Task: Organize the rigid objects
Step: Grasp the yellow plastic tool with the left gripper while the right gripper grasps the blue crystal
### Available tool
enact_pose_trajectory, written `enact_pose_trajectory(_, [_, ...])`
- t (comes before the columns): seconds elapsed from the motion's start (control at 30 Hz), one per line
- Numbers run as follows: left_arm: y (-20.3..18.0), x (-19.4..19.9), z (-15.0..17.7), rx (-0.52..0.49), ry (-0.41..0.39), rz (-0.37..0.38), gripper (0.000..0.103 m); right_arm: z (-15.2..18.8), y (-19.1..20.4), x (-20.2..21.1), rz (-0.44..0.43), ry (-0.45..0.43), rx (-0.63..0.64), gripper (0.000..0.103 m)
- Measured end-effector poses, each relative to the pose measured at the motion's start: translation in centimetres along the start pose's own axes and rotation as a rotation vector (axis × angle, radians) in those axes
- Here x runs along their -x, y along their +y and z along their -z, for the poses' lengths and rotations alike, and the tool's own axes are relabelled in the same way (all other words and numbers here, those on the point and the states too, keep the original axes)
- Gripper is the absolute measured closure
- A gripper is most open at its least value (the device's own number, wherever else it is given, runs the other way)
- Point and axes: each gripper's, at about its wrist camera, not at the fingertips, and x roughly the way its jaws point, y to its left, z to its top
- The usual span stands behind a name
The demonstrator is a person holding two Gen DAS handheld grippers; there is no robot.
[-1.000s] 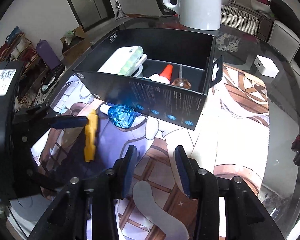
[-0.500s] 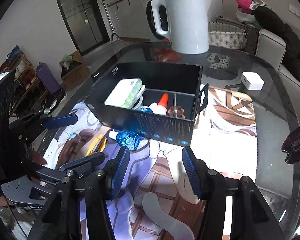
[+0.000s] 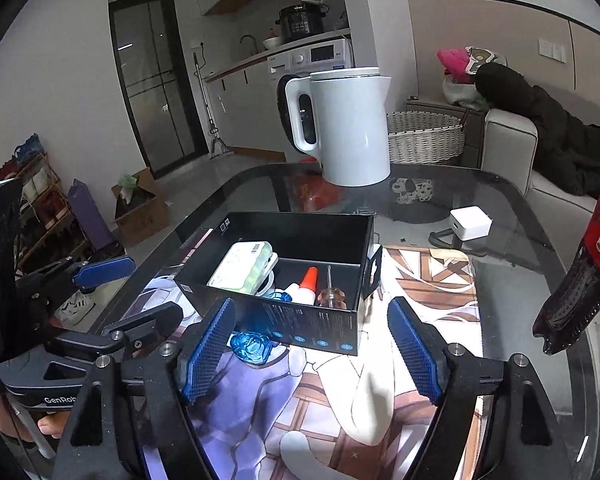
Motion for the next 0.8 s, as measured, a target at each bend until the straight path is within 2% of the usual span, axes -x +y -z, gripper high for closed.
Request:
enact_pose_trajectory(0.27, [0.3, 1.1, -0.3, 0.021, -0.070, 0.002, 0.020, 0.0, 0.3, 1.3, -0.005, -0.061, 0.009, 0.023])
enact_pose_trajectory(0.37, [0.0, 1.2, -0.4, 0.002, -0.073, -0.017, 0.012, -0.1, 0.8, 1.3, -0.012, -0.051, 0.026, 0.023])
enact_pose_trajectory(0.4, [-0.1, 0.8, -0.3, -0.005, -0.055, -0.047, 0.012, 0.0, 1.0, 0.9, -0.014, -0.027, 0.034, 0.023])
enact_pose_trajectory(0.43, [-0.1, 0.1, -0.1, -0.016, -0.005, -0.072, 0.012, 0.0, 1.1, 0.1, 0.001, 0.018, 0.044, 0.023])
enact_pose_trajectory(0.5, [0.1, -1.6, 0.6, -0.013, 0.098, -0.052, 0.012, 0.3, 1.1, -1.8, 0.012, 0.123, 0.052, 0.024])
enact_pose_trajectory(0.57, [0.2, -3.4, 1.7, -0.012, 0.207, -0.029, 0.013, 0.5, 1.0, -3.3, -0.010, 0.186, 0.034, 0.026])
enact_pose_trajectory(0.63, [0.2, -4.8, 2.7, -0.026, 0.285, -0.016, 0.022, 0.6, 1.3, -4.5, -0.004, 0.226, 0.055, 0.033])
enact_pose_trajectory(0.67, [0.4, -5.5, 3.2, -0.024, 0.323, -0.007, 0.032, 0.7, 1.7, -5.1, -0.003, 0.242, 0.073, 0.038])
enact_pose_trajectory(0.7, [0.5, -5.9, 3.5, -0.017, 0.346, 0.010, 0.040, 0.8, 2.0, -5.6, -0.007, 0.257, 0.087, 0.039])
enact_pose_trajectory(0.73, [0.7, -6.4, 3.8, -0.009, 0.369, 0.033, 0.042, 0.9, 2.5, -6.1, -0.013, 0.268, 0.100, 0.039])
enact_pose_trajectory(0.77, [0.9, -6.7, 4.0, -0.006, 0.385, 0.047, 0.049, 1.1, 3.0, -6.7, -0.020, 0.281, 0.112, 0.041])
enact_pose_trajectory(0.8, [1.0, -6.9, 4.2, -0.011, 0.394, 0.049, 0.063, 1.3, 3.6, -7.4, -0.029, 0.299, 0.128, 0.043])
